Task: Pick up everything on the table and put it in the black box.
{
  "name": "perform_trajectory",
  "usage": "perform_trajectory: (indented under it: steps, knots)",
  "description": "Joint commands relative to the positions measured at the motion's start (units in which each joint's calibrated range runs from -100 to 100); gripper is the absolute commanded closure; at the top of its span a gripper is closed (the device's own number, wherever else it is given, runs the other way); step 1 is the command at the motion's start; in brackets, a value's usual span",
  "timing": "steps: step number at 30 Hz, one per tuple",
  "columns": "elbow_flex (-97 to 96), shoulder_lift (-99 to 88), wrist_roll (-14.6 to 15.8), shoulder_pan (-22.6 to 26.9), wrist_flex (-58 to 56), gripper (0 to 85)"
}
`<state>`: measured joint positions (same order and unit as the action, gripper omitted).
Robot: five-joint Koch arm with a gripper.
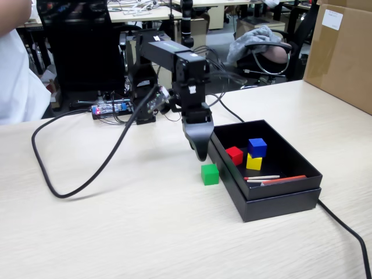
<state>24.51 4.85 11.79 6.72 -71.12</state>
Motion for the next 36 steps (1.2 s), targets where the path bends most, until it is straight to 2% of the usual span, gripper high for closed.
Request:
perform_trajectory:
  steps: [1,9,21,31,36]
  knots:
    - [5.86,3.35,-0.10,0.49,0.15,33.9]
    - [11.85,12.53,-0.24,0.93,0.15,34.8]
    - [13.57,15.97,-0.88,1.27,0.15,39.0]
    - [9.04,13.79,-0.83,0.98,0.15,71.3]
    - [5.23,6.91,-0.88,0.78,0.06,71.6]
